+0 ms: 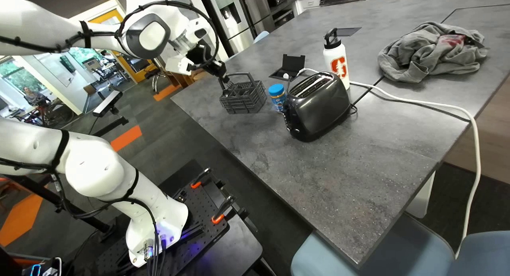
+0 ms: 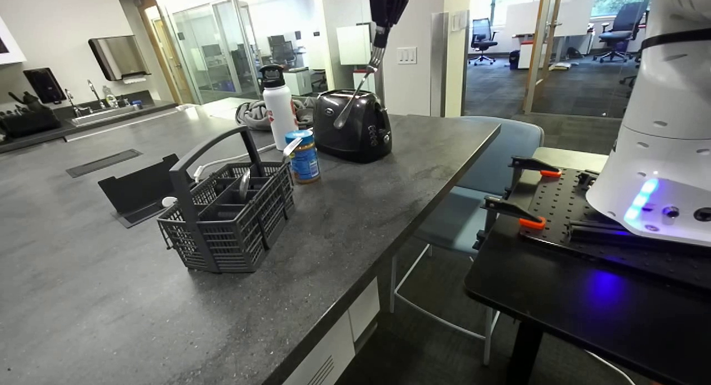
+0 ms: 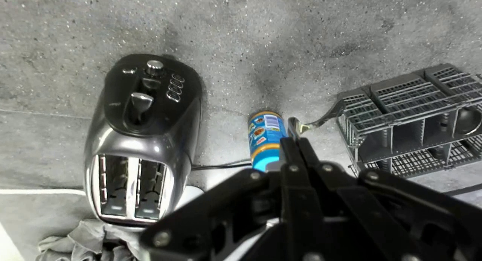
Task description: Take one fork out of the cutlery holder and put it on the counter
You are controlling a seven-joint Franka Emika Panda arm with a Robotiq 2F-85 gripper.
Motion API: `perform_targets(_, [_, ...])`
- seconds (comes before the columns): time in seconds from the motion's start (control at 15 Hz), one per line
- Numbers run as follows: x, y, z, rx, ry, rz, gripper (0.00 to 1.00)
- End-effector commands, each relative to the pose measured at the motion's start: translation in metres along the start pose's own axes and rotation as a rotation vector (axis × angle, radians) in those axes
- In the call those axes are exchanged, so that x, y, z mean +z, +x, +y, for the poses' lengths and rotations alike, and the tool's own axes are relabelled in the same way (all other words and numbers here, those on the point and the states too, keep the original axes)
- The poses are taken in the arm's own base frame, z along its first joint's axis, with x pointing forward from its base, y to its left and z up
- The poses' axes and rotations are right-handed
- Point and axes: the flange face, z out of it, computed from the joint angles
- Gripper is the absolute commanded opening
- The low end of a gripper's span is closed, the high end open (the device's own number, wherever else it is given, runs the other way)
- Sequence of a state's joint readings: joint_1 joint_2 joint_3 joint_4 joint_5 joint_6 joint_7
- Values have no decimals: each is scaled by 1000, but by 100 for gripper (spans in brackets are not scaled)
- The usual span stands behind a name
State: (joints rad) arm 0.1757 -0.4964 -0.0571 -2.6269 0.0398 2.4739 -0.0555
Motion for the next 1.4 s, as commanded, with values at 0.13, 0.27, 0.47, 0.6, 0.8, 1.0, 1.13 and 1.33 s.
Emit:
perform_targets(0.13, [-1, -16, 22, 9, 34, 3, 3])
perform_targets(0.27, [-3, -17, 22, 10, 35, 6, 3])
perform_targets(0.47, [-2, -16, 25, 16, 39, 2, 1])
perform_targets(0.6, [-7, -15, 51, 64, 30, 1, 1])
perform_targets(0.8, [-17, -25, 104, 142, 32, -17, 1])
perform_targets(1.0, [-27, -39, 157, 179, 78, -53, 1])
perform_targets(1.13, [-34, -49, 191, 205, 108, -77, 1])
perform_targets(1.33, [-35, -61, 240, 235, 163, -116, 1])
